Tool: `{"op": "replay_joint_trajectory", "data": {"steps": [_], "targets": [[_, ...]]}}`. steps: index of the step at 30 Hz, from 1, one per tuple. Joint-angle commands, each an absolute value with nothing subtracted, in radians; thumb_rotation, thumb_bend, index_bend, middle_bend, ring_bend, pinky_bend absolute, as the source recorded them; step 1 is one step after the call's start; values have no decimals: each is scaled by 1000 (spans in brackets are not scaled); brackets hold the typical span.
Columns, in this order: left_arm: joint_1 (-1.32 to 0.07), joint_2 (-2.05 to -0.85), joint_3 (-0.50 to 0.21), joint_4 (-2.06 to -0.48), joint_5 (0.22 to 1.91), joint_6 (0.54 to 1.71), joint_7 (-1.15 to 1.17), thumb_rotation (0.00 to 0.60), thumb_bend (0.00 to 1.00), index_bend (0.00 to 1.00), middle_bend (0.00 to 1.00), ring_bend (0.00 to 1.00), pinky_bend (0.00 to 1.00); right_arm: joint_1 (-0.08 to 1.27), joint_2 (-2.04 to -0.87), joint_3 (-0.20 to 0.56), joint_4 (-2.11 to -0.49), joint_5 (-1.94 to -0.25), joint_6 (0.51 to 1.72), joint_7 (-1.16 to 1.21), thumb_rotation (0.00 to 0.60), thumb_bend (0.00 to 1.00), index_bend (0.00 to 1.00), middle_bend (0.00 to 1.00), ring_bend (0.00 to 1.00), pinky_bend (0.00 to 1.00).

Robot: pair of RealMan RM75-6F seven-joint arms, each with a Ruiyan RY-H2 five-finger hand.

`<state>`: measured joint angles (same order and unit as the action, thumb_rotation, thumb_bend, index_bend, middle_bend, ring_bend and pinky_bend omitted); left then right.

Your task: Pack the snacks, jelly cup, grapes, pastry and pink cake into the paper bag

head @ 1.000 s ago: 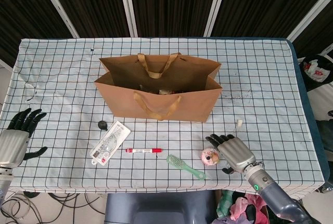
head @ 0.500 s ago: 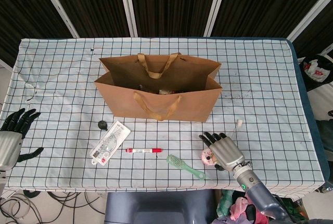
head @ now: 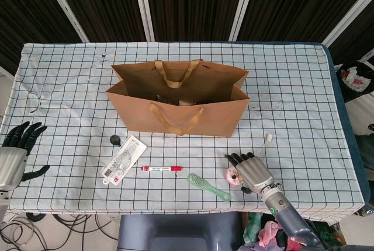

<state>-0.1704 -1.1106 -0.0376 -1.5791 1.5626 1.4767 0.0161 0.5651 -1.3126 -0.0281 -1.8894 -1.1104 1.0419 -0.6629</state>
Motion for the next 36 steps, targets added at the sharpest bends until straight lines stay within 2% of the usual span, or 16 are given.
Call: {"op": "replay_joint_trajectory", "data": {"steps": [1,11,15,19,21,25,30,36], "targets": [[-171,-1111,-38,-1581,1560,1474,20,600,93,121,83,7,91,553,-1341,-32,-1849,-1142,1053,-631,600,114,165,195,267,215],[-172,-1116,-45,-1580,1548,1471,33,600,93,121,83,7,91,546,-1367,-38,-1801,-1173,1047,-588,600,146,209,250,310,228],[-172,-1115,-45,-1581,1547,1469,35,600,93,121,83,7,91,547,-1377,-42,-1786,-1178,1037,-580,600,199,245,282,336,231],[-172,-1115,-46,-1581,1545,1469,34,600,93,121,82,7,91,546,-1389,-38,-1773,-1195,1037,-560,600,305,338,358,399,253],[-172,-1115,-46,-1581,1545,1469,34,600,93,121,83,7,91,544,-1394,-36,-1767,-1206,1043,-551,600,345,351,370,410,254],[-173,-1115,-46,-1580,1545,1467,36,600,93,122,83,7,92,542,-1395,-28,-1764,-1226,1050,-526,600,360,356,370,411,254],[-173,-1114,-46,-1581,1545,1468,35,600,93,122,83,7,91,527,-1367,7,-1789,-1276,1113,-469,600,360,357,369,411,254],[-173,-1117,-48,-1579,1542,1468,39,600,93,122,83,7,91,479,-1261,103,-1862,-1322,1280,-370,600,369,376,372,415,254]]}}
